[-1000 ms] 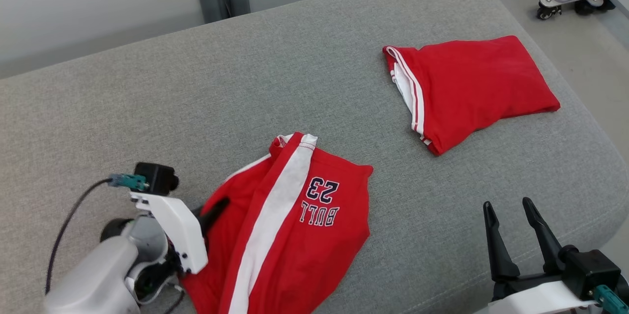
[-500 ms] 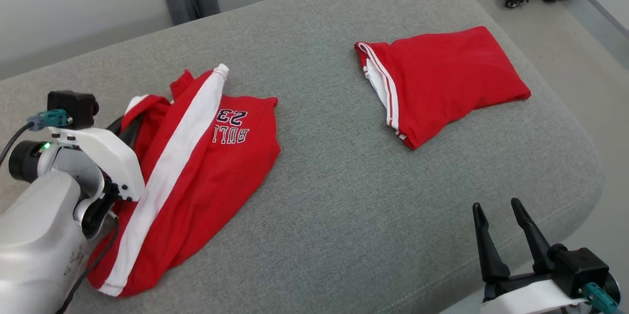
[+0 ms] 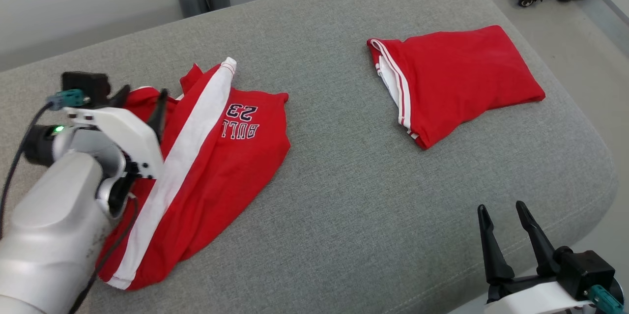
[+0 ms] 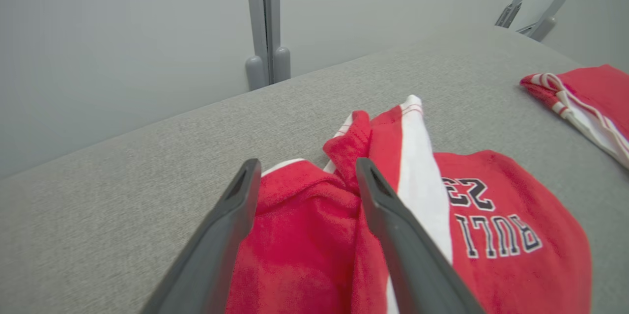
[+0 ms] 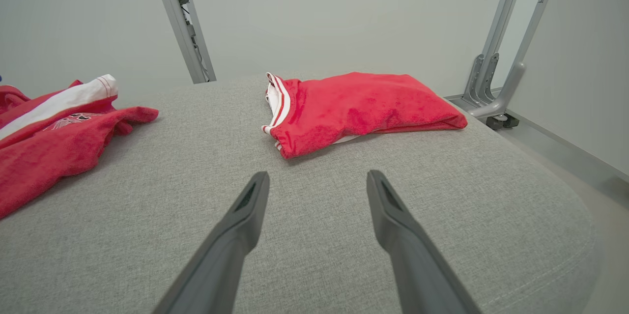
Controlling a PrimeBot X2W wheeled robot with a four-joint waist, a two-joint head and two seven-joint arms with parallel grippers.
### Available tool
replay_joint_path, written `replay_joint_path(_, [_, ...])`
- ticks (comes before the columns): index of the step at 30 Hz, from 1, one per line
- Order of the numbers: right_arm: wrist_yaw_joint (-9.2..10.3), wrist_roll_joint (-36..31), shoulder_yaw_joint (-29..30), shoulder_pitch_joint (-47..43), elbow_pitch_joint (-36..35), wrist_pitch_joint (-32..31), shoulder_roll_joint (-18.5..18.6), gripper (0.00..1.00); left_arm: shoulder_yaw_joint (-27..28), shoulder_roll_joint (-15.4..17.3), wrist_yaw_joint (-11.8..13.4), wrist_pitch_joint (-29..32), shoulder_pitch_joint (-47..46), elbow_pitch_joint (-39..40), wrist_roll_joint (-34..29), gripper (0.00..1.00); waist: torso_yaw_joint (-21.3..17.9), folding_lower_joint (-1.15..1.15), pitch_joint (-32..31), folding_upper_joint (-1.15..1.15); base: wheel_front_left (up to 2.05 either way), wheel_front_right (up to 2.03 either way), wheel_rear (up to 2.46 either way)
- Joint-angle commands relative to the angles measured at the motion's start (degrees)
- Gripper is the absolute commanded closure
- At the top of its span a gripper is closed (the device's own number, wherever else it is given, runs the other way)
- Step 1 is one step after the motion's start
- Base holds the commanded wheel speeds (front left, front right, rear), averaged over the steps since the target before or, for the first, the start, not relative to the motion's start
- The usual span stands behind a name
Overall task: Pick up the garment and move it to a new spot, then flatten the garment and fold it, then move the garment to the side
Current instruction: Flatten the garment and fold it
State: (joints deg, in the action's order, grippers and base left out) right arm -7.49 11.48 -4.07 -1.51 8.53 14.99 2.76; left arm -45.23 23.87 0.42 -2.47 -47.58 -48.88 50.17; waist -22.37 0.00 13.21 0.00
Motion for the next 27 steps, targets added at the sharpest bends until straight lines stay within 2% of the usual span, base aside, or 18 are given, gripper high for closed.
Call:
replay_joint_path(1, [-0.01, 0.0, -0.2, 0.7, 0.0, 0.3, 0.3, 0.0, -0.8, -1.4, -0.7, 0.4, -0.9, 2.0, -0.2, 0.0, 0.1, 0.0, 0.4, 0.0, 0.0, 0.0, 0.0])
replay_joint_path(5, [-0.01, 0.2, -1.0, 1.7, -0.1, 0.3, 0.2, 0.0, -2.0, -3.3, -0.9, 1.6, -1.3, 3.4, -0.5, 0.0, -0.6, 0.0, 1.5, 0.0, 0.0, 0.0, 0.0])
replay_joint_path(11, [-0.01, 1.2, -2.0, 2.7, -0.3, 0.3, 0.3, 0.0, -3.8, -4.4, -0.4, 3.3, -4.6, 1.1, -2.5, 0.0, -3.5, 0.0, 4.6, 0.0, 0.0, 0.0, 0.0])
replay_joint_path(19, [-0.01, 2.7, -2.9, 2.3, 0.1, 0.3, 0.2, 0.0, -8.1, -3.7, 0.0, 4.8, -9.2, -3.8, -7.7, 0.0, -5.3, 0.0, 6.7, 0.0, 0.0, 0.0, 0.0])
replay_joint_path(24, [-0.01, 3.5, -3.1, 3.3, 0.1, 0.3, 0.3, 0.0, -10.1, -3.6, -0.7, 6.0, -9.9, -6.9, -9.4, 0.0, -5.7, 0.0, 7.3, 0.0, 0.0, 0.0, 0.0])
replay_joint_path(25, [-0.01, 3.6, -3.1, 3.3, 0.1, 0.3, 0.3, 0.0, -10.5, -3.7, -0.9, 6.5, -9.8, -7.4, -9.5, 0.07, -5.7, 0.0, 7.3, 0.0, 0.0, 0.0, 0.0])
replay_joint_path(26, [-0.01, 3.7, -3.0, 3.3, 0.1, 0.3, 0.3, 0.0, -10.8, -3.7, -1.2, 6.8, -9.7, -7.9, -9.7, 0.37, -5.7, 0.0, 7.4, 0.0, 0.0, 0.0, 0.0])
replay_joint_path(27, [-0.01, 3.7, -2.9, 3.3, 0.1, 0.3, 0.3, 0.0, -11.1, -3.8, -1.4, 7.0, -9.6, -8.4, -9.8, 0.59, -5.6, 0.0, 7.4, 0.0, 0.0, 0.0, 0.0])
